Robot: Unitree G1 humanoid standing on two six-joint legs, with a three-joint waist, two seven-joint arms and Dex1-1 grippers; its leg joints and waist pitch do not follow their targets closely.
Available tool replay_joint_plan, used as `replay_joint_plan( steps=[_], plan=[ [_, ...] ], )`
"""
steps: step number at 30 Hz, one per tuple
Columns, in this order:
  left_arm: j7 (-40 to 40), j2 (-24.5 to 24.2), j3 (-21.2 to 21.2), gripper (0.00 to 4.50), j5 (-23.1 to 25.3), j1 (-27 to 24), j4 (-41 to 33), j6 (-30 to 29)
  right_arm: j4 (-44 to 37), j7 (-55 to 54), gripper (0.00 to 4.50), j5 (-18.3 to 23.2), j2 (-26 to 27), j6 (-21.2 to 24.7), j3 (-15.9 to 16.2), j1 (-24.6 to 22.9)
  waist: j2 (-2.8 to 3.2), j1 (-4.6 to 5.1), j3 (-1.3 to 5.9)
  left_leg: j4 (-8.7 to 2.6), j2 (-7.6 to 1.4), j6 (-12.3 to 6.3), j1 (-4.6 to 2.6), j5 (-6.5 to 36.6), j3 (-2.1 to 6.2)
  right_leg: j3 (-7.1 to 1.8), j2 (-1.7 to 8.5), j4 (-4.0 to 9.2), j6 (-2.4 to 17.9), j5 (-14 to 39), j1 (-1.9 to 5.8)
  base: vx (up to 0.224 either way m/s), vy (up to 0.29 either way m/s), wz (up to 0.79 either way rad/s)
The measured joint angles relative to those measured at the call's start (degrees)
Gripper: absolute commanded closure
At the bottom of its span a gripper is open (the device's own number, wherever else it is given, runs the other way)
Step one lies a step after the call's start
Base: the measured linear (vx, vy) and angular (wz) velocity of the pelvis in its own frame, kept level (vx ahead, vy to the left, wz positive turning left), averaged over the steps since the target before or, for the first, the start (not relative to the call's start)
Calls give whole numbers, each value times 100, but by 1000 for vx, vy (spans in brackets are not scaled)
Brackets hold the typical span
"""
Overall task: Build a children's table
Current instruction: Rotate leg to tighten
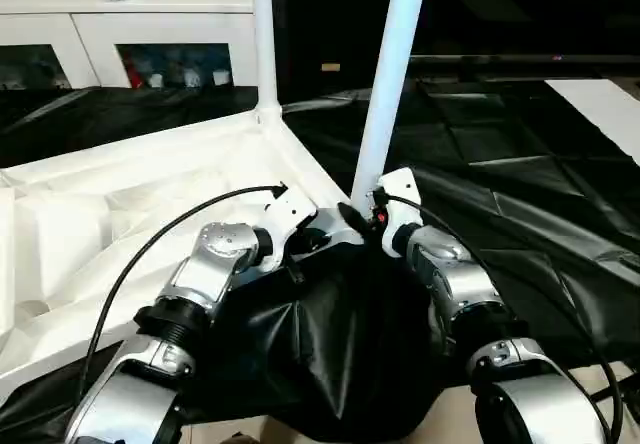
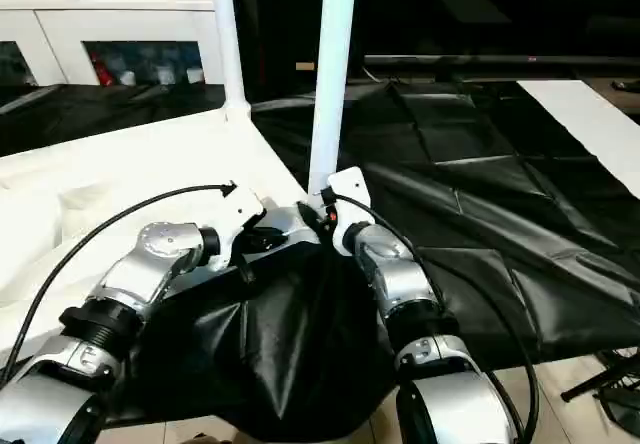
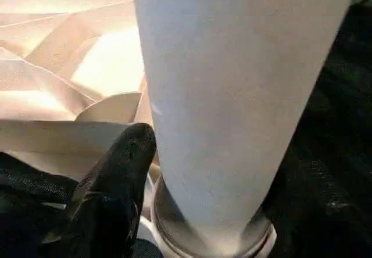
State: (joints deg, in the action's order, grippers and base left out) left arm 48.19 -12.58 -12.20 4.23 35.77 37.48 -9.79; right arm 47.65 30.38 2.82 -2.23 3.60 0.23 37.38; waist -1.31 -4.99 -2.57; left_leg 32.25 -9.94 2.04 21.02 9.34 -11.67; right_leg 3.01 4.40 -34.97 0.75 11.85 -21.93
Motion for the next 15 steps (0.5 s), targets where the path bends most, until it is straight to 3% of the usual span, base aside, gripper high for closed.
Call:
replay_joint_plan(
  steps=[4,11,15],
  plan=[
    [322,-156,-4,450,-16,-66,-123,96,-188,636,101,121,-159,3,42,-130,2,-2,-1,-3,-1,0,3,0,0,0,0,0,1,-1,-3,0,0,0],
    [1326,-619,-9,450,-394,-367,-535,161,-669,2267,33,95,-841,-185,652,-393,2,-12,-4,-3,-6,-3,24,2,-1,7,-4,1,-21,26,-17,0,0,0],
    [1901,-883,-63,450,-483,-477,-697,226,-861,2975,33,80,-1111,-188,901,-502,-2,-49,-8,5,-16,-1,40,2,-1,27,-4,1,-20,27,-23,0,0,0]
  ],
)
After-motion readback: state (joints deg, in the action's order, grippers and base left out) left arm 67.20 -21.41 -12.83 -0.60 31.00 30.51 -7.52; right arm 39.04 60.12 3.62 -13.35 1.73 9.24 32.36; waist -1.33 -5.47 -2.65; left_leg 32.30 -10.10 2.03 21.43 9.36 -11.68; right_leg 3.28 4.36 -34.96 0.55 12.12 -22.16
